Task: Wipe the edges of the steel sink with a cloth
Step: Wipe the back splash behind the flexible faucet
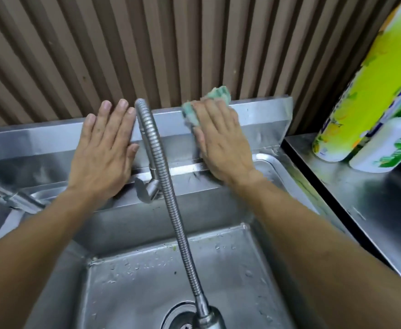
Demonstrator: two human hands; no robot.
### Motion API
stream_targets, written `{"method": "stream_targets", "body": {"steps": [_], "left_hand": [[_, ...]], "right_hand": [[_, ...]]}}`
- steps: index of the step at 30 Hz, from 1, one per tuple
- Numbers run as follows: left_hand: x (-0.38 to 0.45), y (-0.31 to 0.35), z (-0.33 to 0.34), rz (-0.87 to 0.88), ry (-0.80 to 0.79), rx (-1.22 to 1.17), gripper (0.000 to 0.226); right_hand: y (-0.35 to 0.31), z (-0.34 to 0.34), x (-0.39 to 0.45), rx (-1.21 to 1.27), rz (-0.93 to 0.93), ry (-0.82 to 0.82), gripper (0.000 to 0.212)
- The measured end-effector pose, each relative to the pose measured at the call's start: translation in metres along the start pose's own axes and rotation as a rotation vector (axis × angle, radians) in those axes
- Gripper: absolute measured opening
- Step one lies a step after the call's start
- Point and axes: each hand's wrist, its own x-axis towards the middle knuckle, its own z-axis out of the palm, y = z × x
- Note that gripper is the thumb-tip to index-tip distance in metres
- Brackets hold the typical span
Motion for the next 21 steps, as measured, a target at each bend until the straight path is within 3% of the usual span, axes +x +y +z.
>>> {"method": "stream_targets", "body": {"steps": [4,7,11,15,19,21], "left_hand": [[0.001,0.004,-0.002,-0.058,-0.057,0.046,0.072],[0.001,0.008,-0.002,-0.092,-0.079,0.072,0.075],[0.002,0.01,-0.003,-0.106,-0.078,0.072,0.069],[0.005,0.012,-0.009,-0.112,-0.081,0.045,0.067],[0.005,0.012,-0.013,-0.115,-0.094,0.093,0.069],[0.006,0.014,-0.013,-0.112,-0.11,0.092,0.069]], "right_hand": [[0.063,-0.016,-0.009,0.001,0.339,0.132,0.039],[0.024,-0.005,0.008,0.037,0.545,0.231,0.033],[-0.058,0.014,0.013,0.186,0.26,0.133,0.035],[-0.011,0.005,-0.001,0.127,0.066,0.046,0.04],[0.074,-0.01,-0.006,0.079,0.446,0.218,0.037],[0.074,-0.009,0.001,0.12,0.677,0.308,0.04]]}}
